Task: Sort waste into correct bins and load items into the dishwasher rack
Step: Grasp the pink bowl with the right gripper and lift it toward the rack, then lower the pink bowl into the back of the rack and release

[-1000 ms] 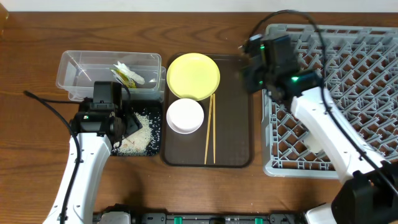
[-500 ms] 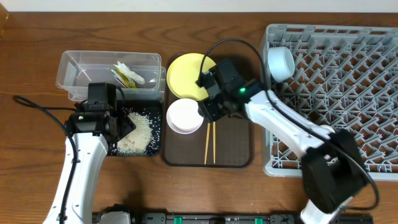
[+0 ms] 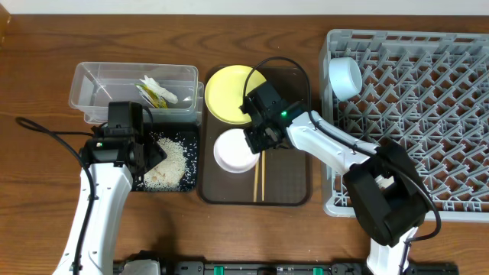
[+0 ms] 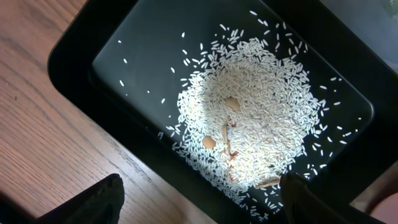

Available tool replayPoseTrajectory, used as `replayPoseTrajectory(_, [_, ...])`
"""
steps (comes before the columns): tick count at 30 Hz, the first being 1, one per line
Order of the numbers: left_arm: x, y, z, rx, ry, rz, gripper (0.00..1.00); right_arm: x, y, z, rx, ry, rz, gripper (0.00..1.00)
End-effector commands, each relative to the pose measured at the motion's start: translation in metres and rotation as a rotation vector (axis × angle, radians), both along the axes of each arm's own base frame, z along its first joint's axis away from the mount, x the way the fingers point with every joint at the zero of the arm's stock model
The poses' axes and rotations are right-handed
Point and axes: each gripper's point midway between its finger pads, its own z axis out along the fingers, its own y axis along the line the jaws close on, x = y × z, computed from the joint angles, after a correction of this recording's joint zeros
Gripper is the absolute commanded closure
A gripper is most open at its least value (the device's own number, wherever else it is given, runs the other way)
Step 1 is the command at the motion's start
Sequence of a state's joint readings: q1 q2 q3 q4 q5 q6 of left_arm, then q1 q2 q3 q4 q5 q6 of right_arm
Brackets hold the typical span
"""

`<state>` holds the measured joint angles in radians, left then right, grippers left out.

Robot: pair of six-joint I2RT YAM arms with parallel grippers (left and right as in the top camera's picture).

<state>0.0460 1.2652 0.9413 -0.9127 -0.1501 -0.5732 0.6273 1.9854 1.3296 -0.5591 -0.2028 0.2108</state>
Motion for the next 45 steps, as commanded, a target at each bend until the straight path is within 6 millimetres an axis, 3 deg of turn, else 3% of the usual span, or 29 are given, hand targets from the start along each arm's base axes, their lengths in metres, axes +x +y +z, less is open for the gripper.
replayPoseTrajectory(1, [0.001,0.005,0.005,0.020,-0.011,0.019,0.18,0.023,-0.019,0.032,-0.015,-0.106,-0.077,0.99])
replayPoseTrajectory(7, [0.001,0.005,0.005,0.020,-0.011,0.019,0.17,0.054,-0.063,0.109,-0.011,-0.316,-0.153,0.99])
replayPoseTrajectory(10, [0.001,0.005,0.005,0.020,-0.011,0.019,0.17,0.069,-0.101,0.149,-0.050,-0.444,-0.217,0.99])
replayPoseTrajectory(15, [0.001,0.005,0.004,0.020,-0.012,0.019,0.18,0.097,-0.187,0.207,-0.283,-0.700,-0.303,0.99])
replayPoseTrajectory(20, [0.002,0.005,0.005,0.021,-0.016,0.019,0.17,0.121,-0.234,0.231,-0.543,-0.847,-0.141,0.99])
replayPoseTrajectory(24, [0.002,0.005,0.005,0.021,-0.016,0.019,0.17,0.136,-0.282,0.251,-0.709,-0.910,-0.241,0.99])
replayPoseTrajectory(31, [0.002,0.005,0.005,0.020,-0.016,0.019,0.17,0.151,-0.352,0.263,-0.965,-0.931,-0.375,0.99])
replayPoseTrajectory(36, [0.002,0.005,0.005,0.020,-0.016,0.019,0.17,0.156,-0.395,0.265,-1.118,-0.929,-0.562,0.99])
replayPoseTrajectory(40, [0.002,0.005,0.005,0.021,-0.015,0.019,0.17,0.156,-0.416,0.248,-1.188,-0.879,-0.648,0.99])
replayPoseTrajectory(45, [0.002,0.005,0.005,0.020,-0.016,0.019,0.18,0.163,-0.420,0.212,-1.209,-0.813,-0.641,0.99])
